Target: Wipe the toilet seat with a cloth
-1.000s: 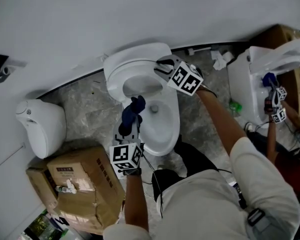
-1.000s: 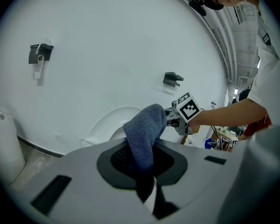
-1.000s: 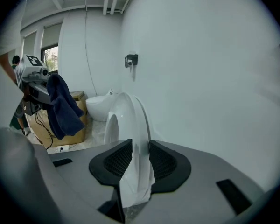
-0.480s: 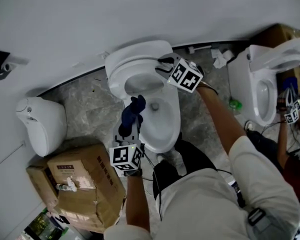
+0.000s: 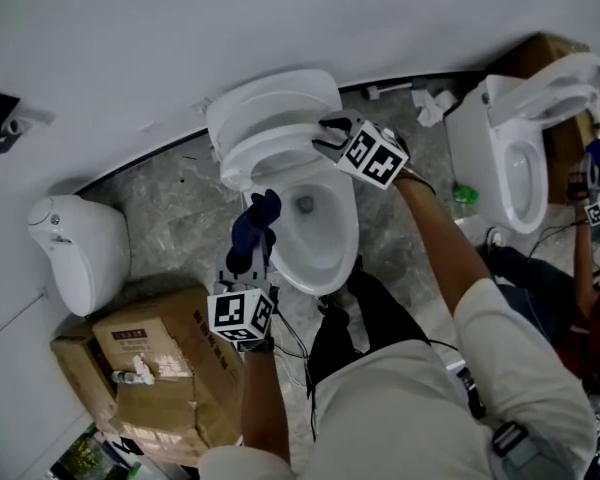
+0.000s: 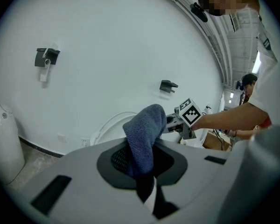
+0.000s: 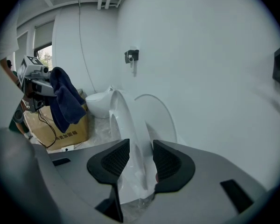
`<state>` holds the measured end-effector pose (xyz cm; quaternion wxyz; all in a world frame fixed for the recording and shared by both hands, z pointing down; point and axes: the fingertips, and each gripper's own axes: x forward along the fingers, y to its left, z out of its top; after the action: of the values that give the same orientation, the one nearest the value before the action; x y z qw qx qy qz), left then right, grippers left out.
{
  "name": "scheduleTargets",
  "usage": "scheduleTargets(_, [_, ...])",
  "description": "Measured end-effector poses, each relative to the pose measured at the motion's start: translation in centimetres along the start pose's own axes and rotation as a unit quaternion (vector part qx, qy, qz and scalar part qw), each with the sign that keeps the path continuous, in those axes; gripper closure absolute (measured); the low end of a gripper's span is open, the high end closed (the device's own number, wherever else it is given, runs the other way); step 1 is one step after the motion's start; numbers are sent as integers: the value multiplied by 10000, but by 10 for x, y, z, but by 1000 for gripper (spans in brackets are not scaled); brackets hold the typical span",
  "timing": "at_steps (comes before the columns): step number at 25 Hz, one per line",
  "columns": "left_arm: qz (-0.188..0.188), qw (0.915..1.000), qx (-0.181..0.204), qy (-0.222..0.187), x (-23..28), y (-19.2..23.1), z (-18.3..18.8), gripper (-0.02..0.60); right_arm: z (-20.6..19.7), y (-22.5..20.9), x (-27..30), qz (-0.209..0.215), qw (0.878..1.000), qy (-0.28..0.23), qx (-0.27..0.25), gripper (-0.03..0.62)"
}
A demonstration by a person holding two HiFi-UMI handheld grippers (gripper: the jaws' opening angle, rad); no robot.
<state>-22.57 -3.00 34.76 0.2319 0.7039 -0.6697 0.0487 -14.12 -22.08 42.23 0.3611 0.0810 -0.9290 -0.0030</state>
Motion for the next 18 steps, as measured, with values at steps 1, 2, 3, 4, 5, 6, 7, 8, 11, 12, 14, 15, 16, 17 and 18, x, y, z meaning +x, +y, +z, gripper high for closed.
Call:
scheduleTargets(1, [0, 10000, 14, -9, -6, 1, -2, 545, -2, 5, -3, 10, 10000, -10, 22, 430])
scheduleTargets(2, [3, 10000, 25, -19, -11, 2, -3, 545, -4, 11, -6, 30, 10000, -20, 49, 430])
scheduleTargets(3, [6, 10000, 29, -34, -17, 2, -5, 545, -6, 17, -10, 49, 9999, -30, 84, 430])
scheduleTargets(4, [12, 10000, 26, -53, -23, 3, -7, 545, -9, 22, -13, 62, 9999, -37, 119, 430])
scheduleTargets(5, [19, 10000, 23, -70, -28, 3, -9, 545, -12, 29, -16, 70, 9999, -38, 147, 430])
scheduleTargets(6, [27, 10000, 24, -81, -34, 4, -11, 545, -15, 36, -19, 75, 9998, -32, 161, 430])
scheduleTargets(7, [32, 10000, 27, -88, -40, 4, -13, 545, -18, 44, -20, 75, 9998, -21, 164, 430])
scheduleTargets(8, [32, 9999, 29, -97, -46, 3, -14, 545, -22, 52, -21, 63, 9998, -4, 162, 430])
scheduleTargets(11, [25, 9999, 34, -145, -63, 1, -20, 545, -34, 71, -27, -60, 9998, 18, 179, 419])
scheduleTargets(12, [29, 9999, 36, -155, -69, 1, -23, 545, -37, 77, -29, -81, 9998, 22, 196, 416])
scheduleTargets(14, [40, 9999, 37, -147, -81, 1, -30, 545, -44, 91, -34, -21, 9998, 100, 190, 414])
scheduleTargets(15, [43, 9999, 33, -136, -87, 0, -34, 545, -49, 100, -36, 41, 9997, 171, 156, 411])
scheduleTargets(16, [40, 9999, 28, -125, -93, 0, -37, 545, -55, 109, -38, 103, 9996, 250, 109, 407])
scheduleTargets(17, [31, 9999, 19, -111, -98, 0, -41, 545, -62, 119, -40, 156, 9993, 331, 61, 404])
scheduleTargets(18, [15, 10000, 11, -91, -102, -1, -45, 545, -68, 128, -42, 195, 9990, 413, 17, 399])
